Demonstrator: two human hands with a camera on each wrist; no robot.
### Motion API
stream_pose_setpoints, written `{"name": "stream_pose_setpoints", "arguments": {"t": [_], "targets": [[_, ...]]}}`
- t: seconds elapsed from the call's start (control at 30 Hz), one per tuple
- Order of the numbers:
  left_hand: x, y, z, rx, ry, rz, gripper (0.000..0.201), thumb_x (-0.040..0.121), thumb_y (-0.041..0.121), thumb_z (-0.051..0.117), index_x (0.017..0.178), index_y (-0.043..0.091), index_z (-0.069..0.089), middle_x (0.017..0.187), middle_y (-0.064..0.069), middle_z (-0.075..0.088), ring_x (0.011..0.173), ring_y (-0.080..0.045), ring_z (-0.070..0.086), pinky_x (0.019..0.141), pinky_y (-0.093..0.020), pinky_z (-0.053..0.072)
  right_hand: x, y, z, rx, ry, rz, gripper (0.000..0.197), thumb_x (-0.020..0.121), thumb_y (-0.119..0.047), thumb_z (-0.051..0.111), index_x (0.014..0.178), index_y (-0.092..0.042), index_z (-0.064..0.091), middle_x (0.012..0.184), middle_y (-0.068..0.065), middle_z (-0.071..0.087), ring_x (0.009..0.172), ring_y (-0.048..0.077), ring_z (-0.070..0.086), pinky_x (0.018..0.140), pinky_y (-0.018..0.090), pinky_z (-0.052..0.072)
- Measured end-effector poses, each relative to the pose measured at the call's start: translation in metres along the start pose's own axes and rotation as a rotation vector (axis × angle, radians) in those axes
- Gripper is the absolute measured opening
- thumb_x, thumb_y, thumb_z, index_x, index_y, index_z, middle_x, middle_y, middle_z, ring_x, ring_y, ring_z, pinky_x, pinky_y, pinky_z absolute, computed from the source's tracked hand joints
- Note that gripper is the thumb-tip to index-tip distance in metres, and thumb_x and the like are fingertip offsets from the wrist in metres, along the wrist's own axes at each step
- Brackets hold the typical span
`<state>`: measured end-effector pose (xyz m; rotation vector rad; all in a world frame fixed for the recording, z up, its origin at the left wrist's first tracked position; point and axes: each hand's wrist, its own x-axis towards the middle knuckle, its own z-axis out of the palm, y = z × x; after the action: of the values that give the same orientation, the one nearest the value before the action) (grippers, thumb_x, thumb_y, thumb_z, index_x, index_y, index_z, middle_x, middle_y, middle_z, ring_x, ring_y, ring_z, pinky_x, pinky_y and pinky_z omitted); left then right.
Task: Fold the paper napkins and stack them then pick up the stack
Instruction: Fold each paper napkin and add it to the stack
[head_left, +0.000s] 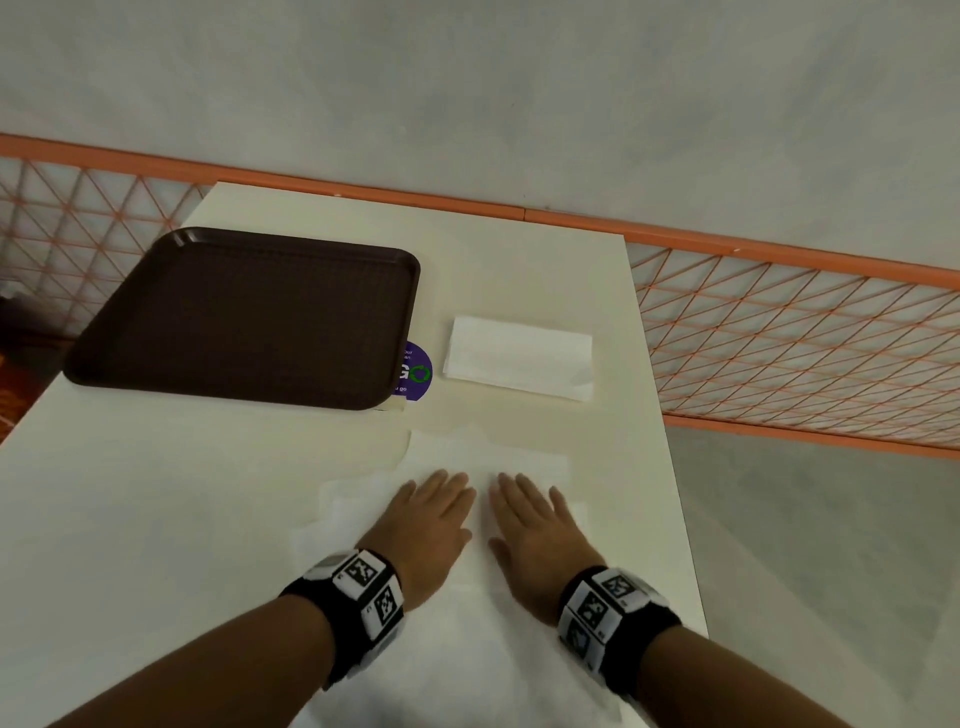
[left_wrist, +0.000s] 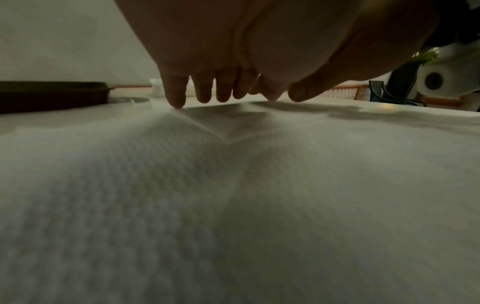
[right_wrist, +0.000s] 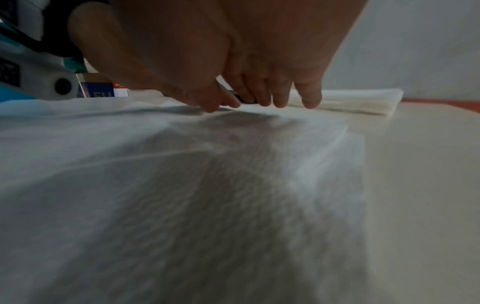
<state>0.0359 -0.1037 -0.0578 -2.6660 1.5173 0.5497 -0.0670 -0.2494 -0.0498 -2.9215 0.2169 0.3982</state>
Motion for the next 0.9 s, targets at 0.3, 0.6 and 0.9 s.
{"name": "stream_pose_setpoints", "arguments": {"t": [0.3,0.6,0.9], "targets": [[-0.014,-0.006,0.012,0.047,-0.116,-0.077,0.076,0.090,0.055,0.005,0.147,0.008,0.018,0.152,-0.005,-0.007,0.145,-0.024,0.017,0.111,-0.049,0.022,-0.024,0.031,0.025,-0.025,-0.124,0.080,0.079,0.087,-0.061,-0.007,0.150,-0.013,-0.009,0.153,-0.003,-0.021,0.144,0.021,-0.018,0.112,0.043,-0.019],[-0.007,-0.001,-0.024,0.080,-0.159,-0.244,0.082,0.084,0.071,0.040,0.141,0.014,0.028,0.146,-0.006,0.028,0.132,-0.027,0.029,0.110,-0.044,0.024,-0.019,0.031,-0.004,-0.024,-0.076,0.234,0.057,0.096,-0.052,0.027,0.140,-0.018,0.040,0.148,-0.001,0.034,0.136,0.024,0.033,0.113,0.051,0.023],[0.021,0.006,-0.042,-0.001,-0.166,-0.185,0.070,0.078,0.064,0.058,0.130,0.019,0.042,0.129,-0.002,0.041,0.121,-0.024,0.039,0.101,-0.041,0.034,0.013,0.040,-0.036,-0.057,-0.202,0.254,0.050,0.077,-0.061,0.062,0.112,-0.026,0.054,0.130,0.001,0.036,0.118,0.025,0.036,0.098,0.043,0.036]]}}
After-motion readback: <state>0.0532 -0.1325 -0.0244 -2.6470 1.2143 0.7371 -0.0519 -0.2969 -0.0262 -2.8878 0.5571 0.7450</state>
